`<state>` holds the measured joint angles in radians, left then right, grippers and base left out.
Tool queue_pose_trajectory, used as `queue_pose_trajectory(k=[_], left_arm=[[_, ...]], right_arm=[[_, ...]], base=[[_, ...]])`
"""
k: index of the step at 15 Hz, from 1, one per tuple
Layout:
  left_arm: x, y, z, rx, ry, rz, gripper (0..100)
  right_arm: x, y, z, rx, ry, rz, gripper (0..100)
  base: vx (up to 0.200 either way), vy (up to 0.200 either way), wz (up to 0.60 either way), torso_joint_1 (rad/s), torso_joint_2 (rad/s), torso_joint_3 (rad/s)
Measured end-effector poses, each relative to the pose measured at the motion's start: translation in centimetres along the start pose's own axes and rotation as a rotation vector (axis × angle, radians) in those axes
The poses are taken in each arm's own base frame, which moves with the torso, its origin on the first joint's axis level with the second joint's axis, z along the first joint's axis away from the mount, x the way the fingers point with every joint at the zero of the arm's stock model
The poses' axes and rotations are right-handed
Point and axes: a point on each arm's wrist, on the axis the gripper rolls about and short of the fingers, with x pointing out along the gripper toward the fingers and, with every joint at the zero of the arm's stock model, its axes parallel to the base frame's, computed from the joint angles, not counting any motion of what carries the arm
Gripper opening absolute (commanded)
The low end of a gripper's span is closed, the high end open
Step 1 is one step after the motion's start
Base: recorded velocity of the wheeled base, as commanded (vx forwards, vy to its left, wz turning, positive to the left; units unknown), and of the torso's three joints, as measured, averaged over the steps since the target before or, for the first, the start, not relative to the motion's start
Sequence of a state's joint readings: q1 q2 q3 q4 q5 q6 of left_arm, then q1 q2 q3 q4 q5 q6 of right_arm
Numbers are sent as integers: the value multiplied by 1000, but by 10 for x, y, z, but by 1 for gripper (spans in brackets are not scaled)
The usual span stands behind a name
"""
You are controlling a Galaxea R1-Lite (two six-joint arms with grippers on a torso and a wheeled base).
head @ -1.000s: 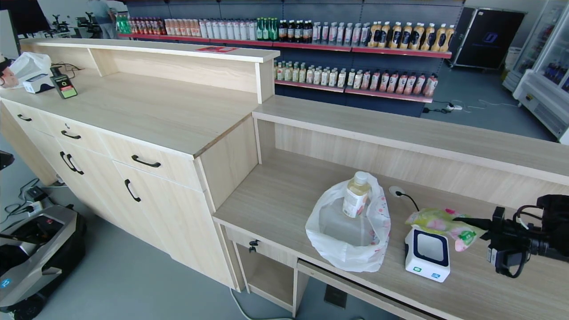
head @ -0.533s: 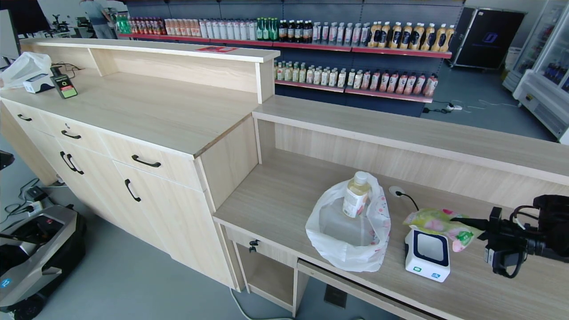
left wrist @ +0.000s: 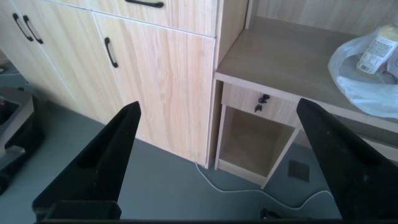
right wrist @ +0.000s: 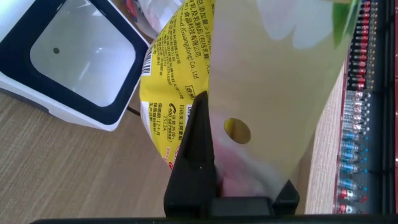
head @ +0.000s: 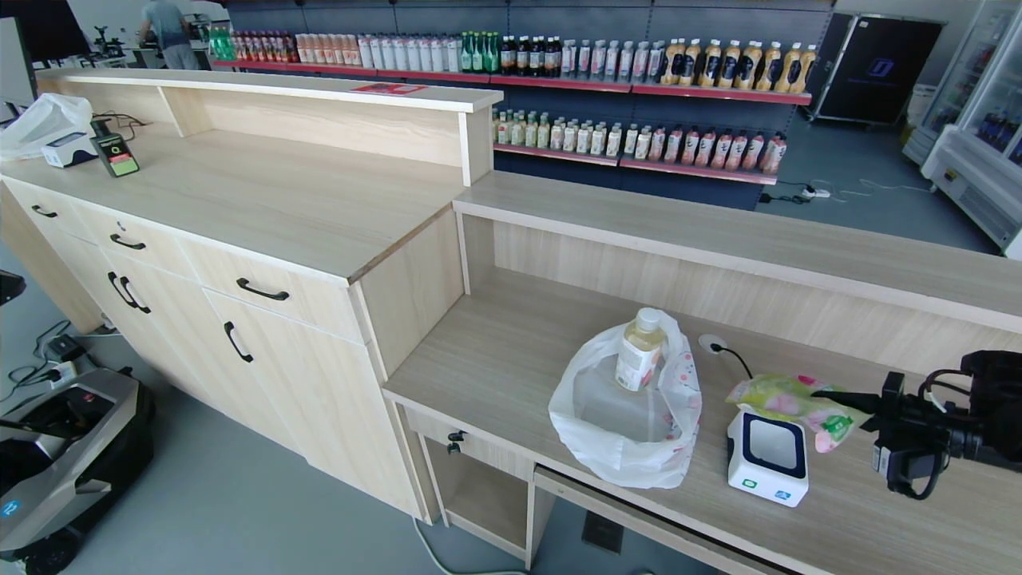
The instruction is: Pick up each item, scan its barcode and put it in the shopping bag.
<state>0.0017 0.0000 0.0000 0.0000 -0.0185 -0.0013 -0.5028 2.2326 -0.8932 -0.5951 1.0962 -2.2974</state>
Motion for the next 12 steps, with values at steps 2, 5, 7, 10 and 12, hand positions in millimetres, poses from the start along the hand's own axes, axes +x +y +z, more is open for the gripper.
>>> queue_pose_trajectory(k=[2,5,7,10,12], left_arm=[[0,0,0,0,0,-1,100],[0,0,0,0,0,0,100],[0,0,0,0,0,0,100],[0,0,0,0,0,0,100],[0,0,0,0,0,-1,100]], right_arm=[[0,1,0,1,0,1,0],[-2,-2,1,11,2,1,0],[-11,-14,5,85,14,-2,0],[-43,-50,26,392,62,-9,0],[-69,-83,48,711,106,-41,0]], base=[[0,0,0,0,0,0],[0,0,0,0,0,0],[0,0,0,0,0,0],[0,0,0,0,0,0],[0,0,0,0,0,0]])
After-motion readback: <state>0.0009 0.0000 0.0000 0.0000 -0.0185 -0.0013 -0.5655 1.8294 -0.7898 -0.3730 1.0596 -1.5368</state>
